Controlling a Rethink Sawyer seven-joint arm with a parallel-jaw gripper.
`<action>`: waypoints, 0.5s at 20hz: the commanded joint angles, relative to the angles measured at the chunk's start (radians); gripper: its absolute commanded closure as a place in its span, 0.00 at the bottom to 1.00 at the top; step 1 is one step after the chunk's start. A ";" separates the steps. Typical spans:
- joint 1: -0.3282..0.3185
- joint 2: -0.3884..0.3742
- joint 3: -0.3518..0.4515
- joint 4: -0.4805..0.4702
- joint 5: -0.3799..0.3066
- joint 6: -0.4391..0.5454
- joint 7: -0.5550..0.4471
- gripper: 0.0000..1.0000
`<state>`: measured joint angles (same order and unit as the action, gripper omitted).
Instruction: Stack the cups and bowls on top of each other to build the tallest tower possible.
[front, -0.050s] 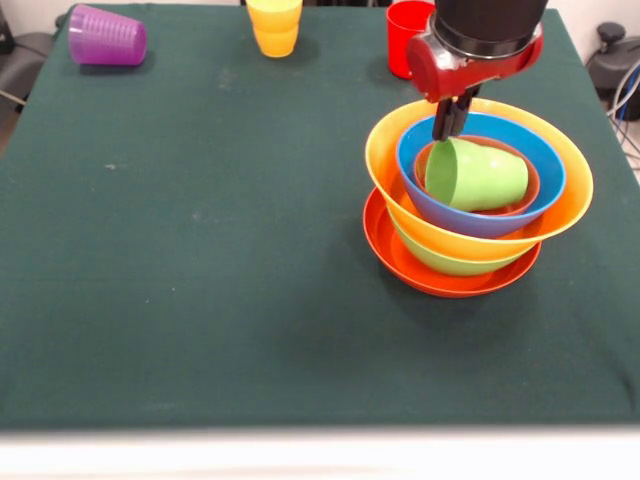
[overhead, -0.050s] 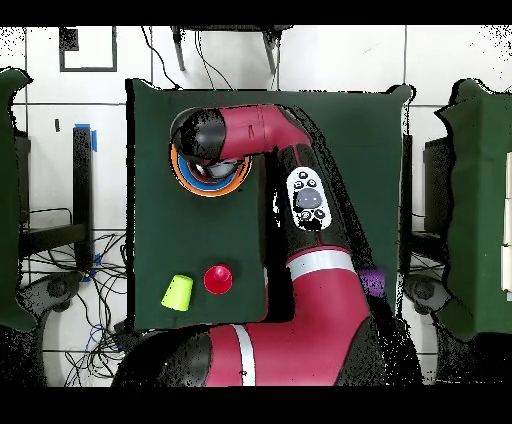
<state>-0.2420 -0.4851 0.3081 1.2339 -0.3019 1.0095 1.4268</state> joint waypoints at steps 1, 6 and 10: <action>-0.010 0.013 0.039 0.126 0.051 0.104 0.034 1.00; -0.017 0.027 0.043 0.125 0.073 0.098 0.008 1.00; -0.018 0.027 0.036 0.115 0.073 0.108 -0.005 1.00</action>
<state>-0.2451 -0.4851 0.3081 1.2958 -0.2412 1.0123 1.4268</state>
